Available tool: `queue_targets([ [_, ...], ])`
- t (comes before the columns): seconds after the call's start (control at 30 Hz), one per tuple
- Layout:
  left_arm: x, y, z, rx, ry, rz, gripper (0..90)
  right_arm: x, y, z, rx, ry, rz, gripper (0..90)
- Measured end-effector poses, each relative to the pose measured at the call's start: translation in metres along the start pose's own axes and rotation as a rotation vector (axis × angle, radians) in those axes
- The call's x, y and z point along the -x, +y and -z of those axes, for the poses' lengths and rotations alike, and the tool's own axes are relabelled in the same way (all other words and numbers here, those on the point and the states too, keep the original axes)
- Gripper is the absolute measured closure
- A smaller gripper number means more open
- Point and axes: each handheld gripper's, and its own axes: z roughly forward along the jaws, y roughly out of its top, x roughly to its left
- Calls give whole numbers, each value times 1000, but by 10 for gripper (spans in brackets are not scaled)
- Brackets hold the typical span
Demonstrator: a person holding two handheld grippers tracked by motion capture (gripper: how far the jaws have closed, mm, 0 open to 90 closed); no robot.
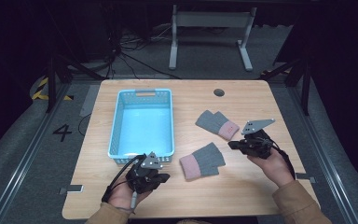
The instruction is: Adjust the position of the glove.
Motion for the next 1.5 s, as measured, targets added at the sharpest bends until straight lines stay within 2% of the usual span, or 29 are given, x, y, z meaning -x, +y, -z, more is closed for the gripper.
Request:
queue_targets([
  [0.07,0,0,0,12,-3,2,897,-2,2,-2,6,7,0,900],
  [0.27,1,2,-3,2,7,-8,897,-15,7,-14,13,38,23,900],
  [0.43,1,4,-7,-5,5,-12,897,-18,14,-26,26,41,1,900],
  [0.7,2,5,-15,-21,-7,-15,897,-15,23,-50,-20,23,-14,900],
  [0.87,2,4,-18,-8,14,-4,895,-16,23,-64,-65,15,-1,900],
  [0.93,0,5,-18,-17,2,2,893,-17,24,-70,-74,1,18,900],
  [1.0,-1,4,-21,-26,-5,14,893,-16,24,-72,-73,-2,15,900],
  [1.17,0,4,-26,-30,-15,1,894,-12,28,-84,-59,-14,3,900],
  [1.3,-1,4,-26,-32,-11,-5,894,-7,27,-95,-86,-28,-12,900],
  [1.43,-2,3,-24,-28,-7,4,894,-2,25,-99,-96,-43,-31,900],
  [1.5,-3,3,-25,-28,-3,4,893,-1,24,-100,-101,-52,-23,900],
])
